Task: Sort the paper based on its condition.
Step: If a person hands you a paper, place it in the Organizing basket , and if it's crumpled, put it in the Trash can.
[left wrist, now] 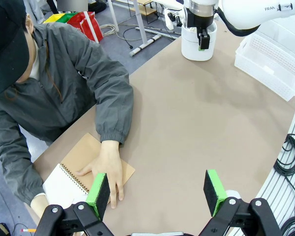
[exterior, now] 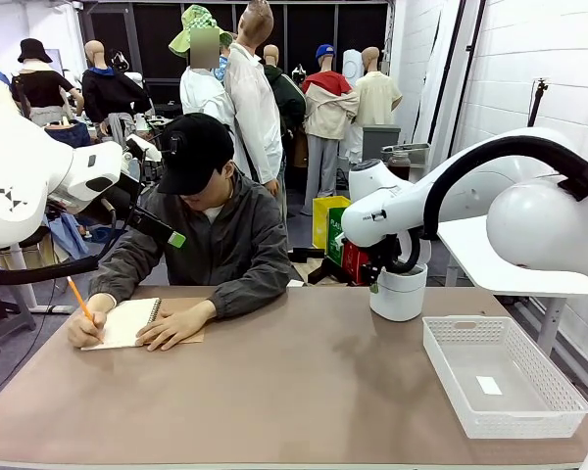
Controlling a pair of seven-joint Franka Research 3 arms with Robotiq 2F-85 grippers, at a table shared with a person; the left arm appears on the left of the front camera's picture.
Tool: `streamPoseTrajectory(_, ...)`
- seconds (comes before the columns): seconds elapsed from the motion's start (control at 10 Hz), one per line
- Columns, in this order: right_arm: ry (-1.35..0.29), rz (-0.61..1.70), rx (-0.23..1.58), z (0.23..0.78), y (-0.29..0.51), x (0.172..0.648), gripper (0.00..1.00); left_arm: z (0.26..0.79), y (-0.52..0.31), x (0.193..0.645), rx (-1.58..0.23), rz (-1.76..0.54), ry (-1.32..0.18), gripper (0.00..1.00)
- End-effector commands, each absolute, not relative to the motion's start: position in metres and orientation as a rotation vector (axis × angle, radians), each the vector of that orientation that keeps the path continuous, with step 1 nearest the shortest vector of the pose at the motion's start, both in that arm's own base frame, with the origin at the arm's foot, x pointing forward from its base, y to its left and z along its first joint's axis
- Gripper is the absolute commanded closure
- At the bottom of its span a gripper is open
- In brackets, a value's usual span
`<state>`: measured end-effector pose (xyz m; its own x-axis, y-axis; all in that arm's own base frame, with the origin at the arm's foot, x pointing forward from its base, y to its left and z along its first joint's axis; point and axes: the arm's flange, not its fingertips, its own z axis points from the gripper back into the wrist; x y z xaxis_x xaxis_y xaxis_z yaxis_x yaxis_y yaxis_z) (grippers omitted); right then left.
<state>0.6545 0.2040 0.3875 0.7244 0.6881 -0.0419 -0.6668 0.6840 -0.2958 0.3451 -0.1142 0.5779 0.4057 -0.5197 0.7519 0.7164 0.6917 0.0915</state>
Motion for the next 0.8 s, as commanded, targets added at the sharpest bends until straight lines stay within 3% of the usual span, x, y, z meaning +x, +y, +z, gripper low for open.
streamPoseTrajectory(0.0, -0.090, 0.779, -0.263, 0.404, 0.204, 0.651, 0.00, 0.579, -0.113, 0.345, -0.268, -0.791, -0.836, 0.00)
streamPoseTrajectory(0.3, -0.072, 0.818, -0.162, 0.422, 0.206, 0.639, 0.00, 0.579, -0.113, 0.345, -0.268, -0.791, -0.836, 0.00)
streamPoseTrajectory(0.7, -0.136, 0.734, -0.266, 0.443, 0.194, 0.644, 0.00, 0.579, -0.113, 0.345, -0.268, -0.791, -0.836, 0.00)
